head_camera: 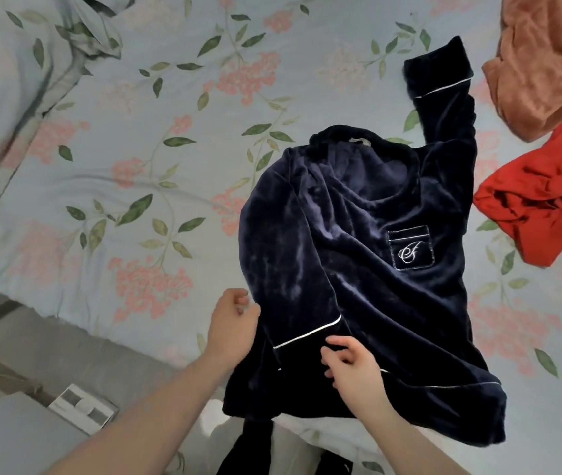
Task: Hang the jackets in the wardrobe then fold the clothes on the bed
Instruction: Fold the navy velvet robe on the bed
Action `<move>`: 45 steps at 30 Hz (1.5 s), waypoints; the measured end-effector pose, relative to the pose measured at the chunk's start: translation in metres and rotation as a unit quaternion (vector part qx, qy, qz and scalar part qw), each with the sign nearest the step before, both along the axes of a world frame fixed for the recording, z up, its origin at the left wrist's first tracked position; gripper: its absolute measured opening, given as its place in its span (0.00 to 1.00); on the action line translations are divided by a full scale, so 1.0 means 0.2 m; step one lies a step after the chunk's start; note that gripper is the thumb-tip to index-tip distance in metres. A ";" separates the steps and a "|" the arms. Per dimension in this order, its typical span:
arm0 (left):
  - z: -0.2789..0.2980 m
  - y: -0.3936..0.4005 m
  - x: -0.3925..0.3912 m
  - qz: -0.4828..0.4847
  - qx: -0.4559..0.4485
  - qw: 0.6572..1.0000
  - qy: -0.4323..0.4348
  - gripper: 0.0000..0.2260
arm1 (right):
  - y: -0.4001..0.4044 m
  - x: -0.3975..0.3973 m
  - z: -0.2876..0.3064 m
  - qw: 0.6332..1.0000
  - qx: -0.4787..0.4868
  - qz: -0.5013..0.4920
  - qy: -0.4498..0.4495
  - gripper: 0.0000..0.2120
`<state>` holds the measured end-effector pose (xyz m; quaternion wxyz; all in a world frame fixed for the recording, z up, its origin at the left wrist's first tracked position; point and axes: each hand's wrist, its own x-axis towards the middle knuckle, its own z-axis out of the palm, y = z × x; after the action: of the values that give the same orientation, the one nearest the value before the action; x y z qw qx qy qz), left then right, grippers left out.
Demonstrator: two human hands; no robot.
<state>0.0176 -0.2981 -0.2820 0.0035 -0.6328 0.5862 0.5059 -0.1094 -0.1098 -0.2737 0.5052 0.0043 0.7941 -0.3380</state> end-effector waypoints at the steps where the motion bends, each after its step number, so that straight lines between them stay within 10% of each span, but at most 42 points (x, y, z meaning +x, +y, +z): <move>1: 0.03 -0.02 -0.07 -0.007 0.023 1.000 0.004 0.17 | 0.06 0.00 -0.01 0.996 0.037 -0.079 -0.005 0.07; 8: 0.00 0.21 -0.20 -0.054 0.188 0.975 -0.105 0.42 | 0.39 -0.01 -0.10 0.879 0.223 -0.404 -0.121 0.34; 13: -0.04 0.36 -0.14 -0.052 0.142 0.985 -0.080 0.15 | 0.48 -0.13 -0.17 0.872 0.146 -0.447 -0.132 0.21; 26: 0.01 0.36 0.17 -0.144 0.079 0.977 -0.134 0.15 | 0.70 0.11 -0.13 0.940 0.196 -0.243 -0.137 0.20; 32: -0.17 0.47 0.21 -0.064 0.064 0.984 -0.156 0.35 | 0.70 0.13 -0.13 0.942 0.178 -0.245 -0.147 0.20; 39: -0.07 0.37 0.12 -0.096 0.115 0.967 -0.209 0.11 | 0.71 0.15 -0.18 0.928 0.165 -0.292 -0.164 0.15; 45: 0.00 0.27 0.18 -0.162 0.142 0.941 -0.259 0.38 | 0.64 0.04 0.02 0.933 0.262 0.113 -0.220 0.23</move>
<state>0.0534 -0.2436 -0.2825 0.3274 -0.6311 0.5817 0.3952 -0.1021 0.0181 -0.2692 0.6831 0.1216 0.7185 -0.0489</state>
